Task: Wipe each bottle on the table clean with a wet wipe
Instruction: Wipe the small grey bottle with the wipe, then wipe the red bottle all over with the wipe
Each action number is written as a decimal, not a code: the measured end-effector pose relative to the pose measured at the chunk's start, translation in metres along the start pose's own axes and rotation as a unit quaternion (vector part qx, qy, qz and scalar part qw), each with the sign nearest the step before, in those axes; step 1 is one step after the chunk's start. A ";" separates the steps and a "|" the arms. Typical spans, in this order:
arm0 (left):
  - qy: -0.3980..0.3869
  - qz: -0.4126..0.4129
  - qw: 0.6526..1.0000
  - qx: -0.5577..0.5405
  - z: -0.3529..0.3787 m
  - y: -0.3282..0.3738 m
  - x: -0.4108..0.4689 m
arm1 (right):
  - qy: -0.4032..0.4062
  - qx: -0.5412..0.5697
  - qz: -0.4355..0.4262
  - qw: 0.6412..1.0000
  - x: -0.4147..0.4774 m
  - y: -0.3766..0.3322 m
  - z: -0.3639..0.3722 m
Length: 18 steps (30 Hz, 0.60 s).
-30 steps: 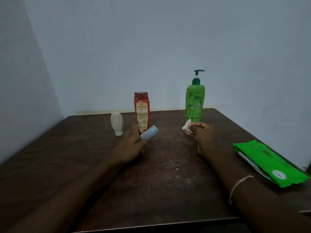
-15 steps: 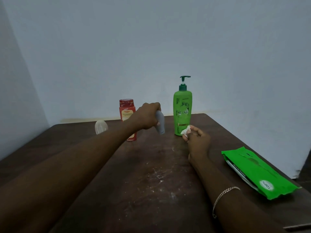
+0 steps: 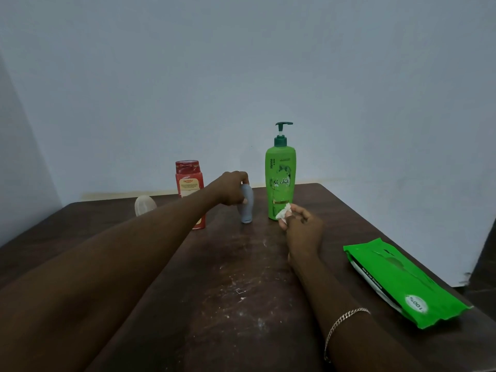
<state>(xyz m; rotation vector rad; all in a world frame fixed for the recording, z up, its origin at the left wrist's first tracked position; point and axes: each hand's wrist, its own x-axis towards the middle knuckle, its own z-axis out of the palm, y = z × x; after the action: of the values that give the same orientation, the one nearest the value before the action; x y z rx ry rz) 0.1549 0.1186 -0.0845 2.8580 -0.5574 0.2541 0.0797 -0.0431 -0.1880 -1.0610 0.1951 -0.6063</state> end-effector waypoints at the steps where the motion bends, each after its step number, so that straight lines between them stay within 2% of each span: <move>1: 0.000 0.002 1.000 0.000 0.001 0.000 0.000 | -0.001 -0.002 -0.001 1.000 0.000 0.000 0.000; 12: -0.032 -0.022 0.999 0.027 -0.007 0.001 -0.004 | -0.021 -0.019 -0.003 1.000 -0.003 -0.003 -0.001; 15: 0.044 0.012 0.997 0.064 -0.024 0.003 -0.013 | -0.025 -0.030 -0.005 0.999 -0.003 -0.002 -0.001; 18: 0.174 0.069 0.963 0.197 -0.053 -0.001 -0.032 | -0.033 -0.047 -0.013 0.998 -0.003 -0.002 -0.001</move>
<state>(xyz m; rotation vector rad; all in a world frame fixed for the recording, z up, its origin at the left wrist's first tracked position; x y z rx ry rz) 0.1195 0.1432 -0.0403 3.0337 -0.6964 0.9686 0.0763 -0.0424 -0.1873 -1.1749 0.1534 -0.5892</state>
